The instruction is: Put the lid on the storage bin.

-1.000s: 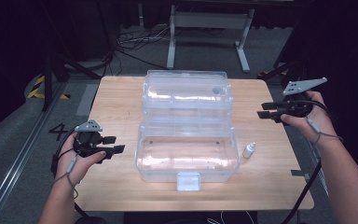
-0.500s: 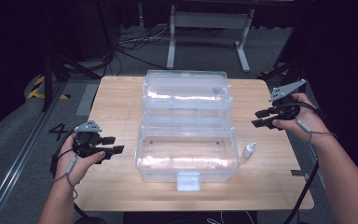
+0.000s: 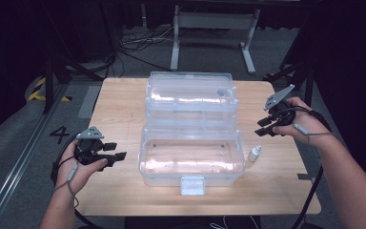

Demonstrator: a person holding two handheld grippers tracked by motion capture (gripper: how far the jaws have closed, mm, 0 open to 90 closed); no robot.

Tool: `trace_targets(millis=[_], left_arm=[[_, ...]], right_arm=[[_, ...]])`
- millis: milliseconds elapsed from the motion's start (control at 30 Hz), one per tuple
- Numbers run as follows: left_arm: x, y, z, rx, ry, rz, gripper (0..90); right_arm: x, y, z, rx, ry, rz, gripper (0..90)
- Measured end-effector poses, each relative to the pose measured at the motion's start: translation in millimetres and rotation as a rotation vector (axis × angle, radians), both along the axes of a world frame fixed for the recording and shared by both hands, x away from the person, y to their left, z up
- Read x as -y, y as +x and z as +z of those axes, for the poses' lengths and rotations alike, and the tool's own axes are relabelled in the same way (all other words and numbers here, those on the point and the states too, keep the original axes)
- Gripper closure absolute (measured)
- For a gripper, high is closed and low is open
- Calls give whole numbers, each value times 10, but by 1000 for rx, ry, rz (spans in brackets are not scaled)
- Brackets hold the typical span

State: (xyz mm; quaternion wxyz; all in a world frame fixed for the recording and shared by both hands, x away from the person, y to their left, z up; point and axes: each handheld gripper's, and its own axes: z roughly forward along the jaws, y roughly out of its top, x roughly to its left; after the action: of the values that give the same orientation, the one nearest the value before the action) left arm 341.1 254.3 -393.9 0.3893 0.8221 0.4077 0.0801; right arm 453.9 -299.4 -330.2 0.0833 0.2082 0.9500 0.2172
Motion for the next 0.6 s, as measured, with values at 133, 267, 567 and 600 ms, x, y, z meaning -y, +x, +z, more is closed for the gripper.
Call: trace_targets(millis=[133, 267, 567, 600], left_arm=[[-3, 5, -1, 3, 1, -1, 432], [-3, 14, -6, 1, 5, -1, 432], [-10, 26, -11, -3, 1, -1, 432], [-10, 26, -11, -3, 1, -1, 432]], right_arm=[[-38, 9, -44, -12, -34, 19, 573], [-63, 10, -86, -31, -66, 31, 573], [-99, -2, -209, -74, -135, 67, 571], [-99, -2, -209, -74, -135, 67, 571]])
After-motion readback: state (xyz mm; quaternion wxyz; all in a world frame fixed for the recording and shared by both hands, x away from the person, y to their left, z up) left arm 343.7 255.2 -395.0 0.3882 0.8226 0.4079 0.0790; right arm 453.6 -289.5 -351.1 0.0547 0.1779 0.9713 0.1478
